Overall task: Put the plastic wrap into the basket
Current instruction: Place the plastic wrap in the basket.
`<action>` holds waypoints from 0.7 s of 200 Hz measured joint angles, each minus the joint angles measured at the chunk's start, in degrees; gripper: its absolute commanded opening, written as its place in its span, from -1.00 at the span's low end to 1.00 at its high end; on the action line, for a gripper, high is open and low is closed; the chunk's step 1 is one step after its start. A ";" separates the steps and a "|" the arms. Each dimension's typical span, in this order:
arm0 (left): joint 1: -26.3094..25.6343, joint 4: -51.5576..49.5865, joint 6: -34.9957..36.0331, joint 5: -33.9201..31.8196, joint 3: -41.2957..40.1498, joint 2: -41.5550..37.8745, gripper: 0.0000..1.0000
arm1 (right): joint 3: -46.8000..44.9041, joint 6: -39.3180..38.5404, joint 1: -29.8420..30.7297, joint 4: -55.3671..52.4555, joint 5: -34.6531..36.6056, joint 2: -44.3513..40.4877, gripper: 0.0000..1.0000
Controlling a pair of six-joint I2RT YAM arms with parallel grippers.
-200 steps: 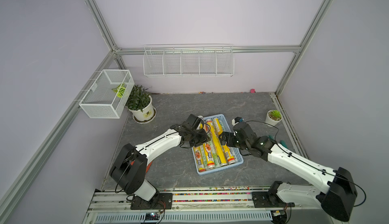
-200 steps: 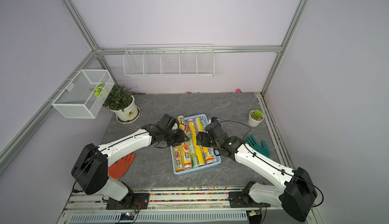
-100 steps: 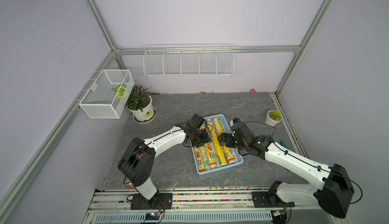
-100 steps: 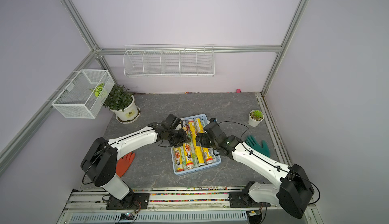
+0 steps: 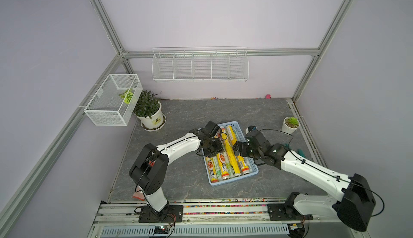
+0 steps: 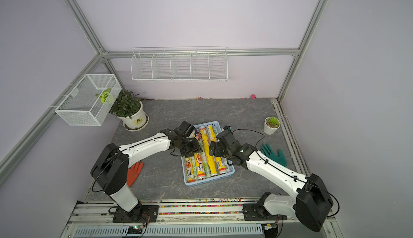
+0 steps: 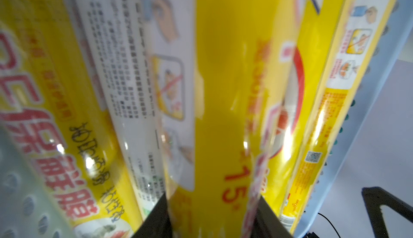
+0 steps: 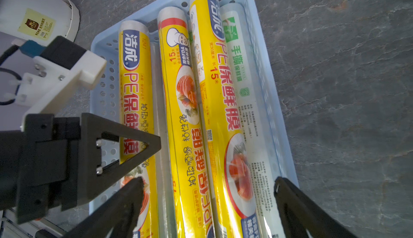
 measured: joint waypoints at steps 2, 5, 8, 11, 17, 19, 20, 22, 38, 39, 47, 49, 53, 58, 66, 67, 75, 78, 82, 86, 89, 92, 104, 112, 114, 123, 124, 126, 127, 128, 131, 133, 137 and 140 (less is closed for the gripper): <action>0.00 -0.11 0.00 -0.02 0.07 0.00 0.00 | 0.00 0.00 0.00 -0.02 0.02 0.00 0.93; 0.00 -0.26 0.00 -0.17 0.11 0.00 0.01 | 0.00 0.00 0.00 -0.04 0.07 0.00 0.93; 0.00 -0.44 0.00 -0.22 0.17 0.00 0.01 | 0.00 0.00 0.00 -0.07 0.11 0.00 0.93; 0.00 -0.57 0.02 -0.31 0.22 0.00 0.02 | 0.00 0.00 0.00 -0.11 0.15 0.00 0.93; 0.00 -0.74 0.02 -0.39 0.28 0.00 0.03 | 0.00 0.00 0.00 -0.20 0.22 0.00 0.93; 0.00 -0.72 0.00 -0.42 0.28 0.00 0.03 | 0.00 0.00 0.00 -0.24 0.24 0.00 0.93; 0.00 -0.72 0.00 -0.42 0.31 0.00 0.03 | 0.00 0.00 0.00 -0.24 0.26 0.00 0.93; 0.00 -0.72 0.00 -0.44 0.31 0.00 0.03 | 0.00 0.00 0.00 -0.28 0.31 0.00 0.93; -0.07 -0.85 0.00 -0.63 0.42 0.00 0.05 | 0.00 0.00 0.00 -0.50 0.42 0.00 0.93; -0.07 -0.85 0.00 -0.66 0.42 0.00 0.05 | 0.00 0.00 0.00 -0.50 0.42 0.00 0.93; -0.07 -0.90 0.00 -0.70 0.42 0.00 0.05 | 0.00 0.00 0.00 -0.50 0.46 0.00 0.93; -0.09 -0.90 -0.02 -0.70 0.42 0.00 0.05 | 0.00 0.00 0.00 -0.52 0.46 0.00 0.93; -0.11 -0.92 0.00 -0.76 0.42 0.00 0.05 | 0.00 0.00 0.00 -0.57 0.55 0.00 0.93; -0.13 -0.92 0.00 -0.83 0.42 0.00 0.05 | 0.00 0.00 0.00 -0.61 0.61 0.00 0.93; -0.17 -1.05 0.00 -0.87 0.48 0.00 0.05 | 0.00 0.00 0.00 -0.74 0.72 0.00 0.93; -0.17 -1.05 0.00 -0.87 0.48 0.00 0.05 | 0.00 0.00 0.00 -0.76 0.76 0.00 0.93; -0.20 -1.11 -0.02 -0.96 0.50 -0.02 0.05 | 0.00 0.00 0.00 -0.87 0.92 0.00 0.93; -0.22 -1.11 -0.02 -1.03 0.50 -0.02 0.05 | 0.00 0.00 0.00 -0.90 1.01 0.00 0.93; -0.22 -1.11 -0.02 -1.05 0.50 -0.02 0.06 | 0.00 0.00 -0.02 -0.90 1.05 0.00 0.93; -0.22 -1.11 -0.02 -1.11 0.50 -0.04 0.06 | 0.00 0.00 -0.04 -0.90 1.11 0.00 0.93; -0.24 -1.11 -0.02 -1.16 0.50 -0.04 0.06 | 0.00 0.00 -0.04 -0.90 1.25 0.00 0.93; -0.26 -1.11 -0.02 -1.22 0.50 -0.11 0.06 | 0.00 0.00 -0.04 -0.90 1.31 -0.02 0.93; -0.28 -1.16 -0.02 -1.31 0.50 -0.39 0.08 | 0.00 0.00 -0.04 -0.94 1.66 -0.11 0.93; -0.28 -1.25 -0.04 -1.55 0.50 -0.87 0.09 | 0.00 0.00 -0.04 -1.03 1.90 -0.33 0.93; -0.28 -1.27 -0.07 -1.64 0.50 -1.01 0.10 | 0.00 0.00 -0.04 -1.05 1.95 -0.39 0.93; -0.26 -1.33 -0.22 -1.77 0.50 -1.92 0.12 | -0.02 0.00 -0.04 -1.25 2.38 -0.85 0.93; -0.26 -1.33 -0.22 -1.75 0.50 -2.01 0.12 | -0.02 0.00 -0.04 -1.25 2.45 -0.90 0.93; -0.26 -1.31 -0.22 -1.77 0.50 -2.25 0.12 | -0.02 0.00 -0.04 -1.27 2.60 -1.05 0.93; -0.26 -1.31 -0.24 -1.81 0.50 -2.34 0.12 | -0.02 0.00 -0.04 -1.29 2.67 -1.09 0.93; -0.26 -1.31 -0.24 -1.84 0.50 -2.43 0.13 | -0.02 0.00 -0.04 -1.29 2.73 -1.16 0.93; -0.26 -1.27 -0.28 -1.88 0.50 -2.82 0.14 | -0.04 0.00 -0.04 -1.33 2.93 -1.36 0.93; -0.26 -1.20 -0.28 -1.86 0.50 -3.06 0.14 | -0.04 0.02 -0.04 -1.36 3.06 -1.49 0.93; -0.26 -1.09 -0.39 -1.86 0.48 -3.67 0.15 | -0.04 0.00 -0.04 -1.36 3.28 -1.75 0.93; -0.26 -0.98 -0.44 -1.88 0.48 -4.13 0.15 | -0.04 0.00 -0.04 -1.38 3.45 -1.92 0.93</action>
